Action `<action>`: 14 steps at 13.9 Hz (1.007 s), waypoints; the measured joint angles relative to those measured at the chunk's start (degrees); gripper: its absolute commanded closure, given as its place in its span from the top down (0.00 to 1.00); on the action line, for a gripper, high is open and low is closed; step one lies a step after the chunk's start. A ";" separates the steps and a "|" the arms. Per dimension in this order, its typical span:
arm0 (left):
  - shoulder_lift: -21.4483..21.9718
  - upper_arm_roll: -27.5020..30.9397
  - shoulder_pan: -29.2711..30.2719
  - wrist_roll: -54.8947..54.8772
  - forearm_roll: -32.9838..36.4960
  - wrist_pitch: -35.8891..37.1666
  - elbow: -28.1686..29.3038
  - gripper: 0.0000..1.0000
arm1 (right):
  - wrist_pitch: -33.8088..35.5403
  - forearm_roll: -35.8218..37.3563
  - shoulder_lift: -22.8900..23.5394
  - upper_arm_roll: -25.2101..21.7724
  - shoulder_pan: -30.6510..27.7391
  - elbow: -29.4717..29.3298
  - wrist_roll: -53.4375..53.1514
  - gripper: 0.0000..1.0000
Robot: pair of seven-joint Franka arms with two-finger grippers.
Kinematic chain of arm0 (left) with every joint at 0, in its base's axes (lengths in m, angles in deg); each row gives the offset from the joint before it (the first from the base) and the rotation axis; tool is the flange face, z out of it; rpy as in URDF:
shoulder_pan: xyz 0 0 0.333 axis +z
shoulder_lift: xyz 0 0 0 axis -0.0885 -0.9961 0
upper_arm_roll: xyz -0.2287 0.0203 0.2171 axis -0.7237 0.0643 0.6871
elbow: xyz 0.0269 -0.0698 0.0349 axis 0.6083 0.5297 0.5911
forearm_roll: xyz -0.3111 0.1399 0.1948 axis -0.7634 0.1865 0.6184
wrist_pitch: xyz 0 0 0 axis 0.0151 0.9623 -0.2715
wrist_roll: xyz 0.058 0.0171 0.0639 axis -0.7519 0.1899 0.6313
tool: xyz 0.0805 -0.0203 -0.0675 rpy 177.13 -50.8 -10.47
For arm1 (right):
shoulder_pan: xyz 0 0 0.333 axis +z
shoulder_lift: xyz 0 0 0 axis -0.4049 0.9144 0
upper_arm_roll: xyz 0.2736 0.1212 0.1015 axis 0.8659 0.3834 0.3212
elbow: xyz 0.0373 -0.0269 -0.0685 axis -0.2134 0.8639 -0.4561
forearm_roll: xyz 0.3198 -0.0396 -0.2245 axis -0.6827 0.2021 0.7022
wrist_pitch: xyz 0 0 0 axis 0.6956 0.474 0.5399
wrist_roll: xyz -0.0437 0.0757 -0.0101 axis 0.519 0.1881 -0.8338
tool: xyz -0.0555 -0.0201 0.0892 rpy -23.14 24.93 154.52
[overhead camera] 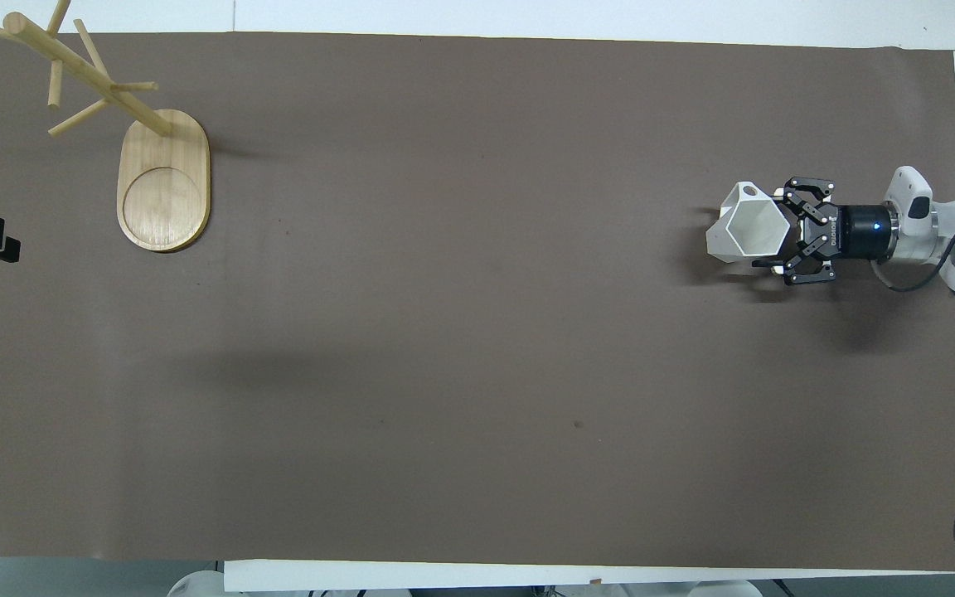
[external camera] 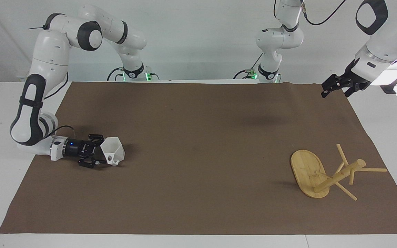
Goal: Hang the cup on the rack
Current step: 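Close the right gripper on the white cup's body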
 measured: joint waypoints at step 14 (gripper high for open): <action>0.00 0.00 0.00 0.00 0.00 0.00 0.00 1.00 | -1.22 -1.76 -0.01 1.54 1.46 2.44 4.15 1.00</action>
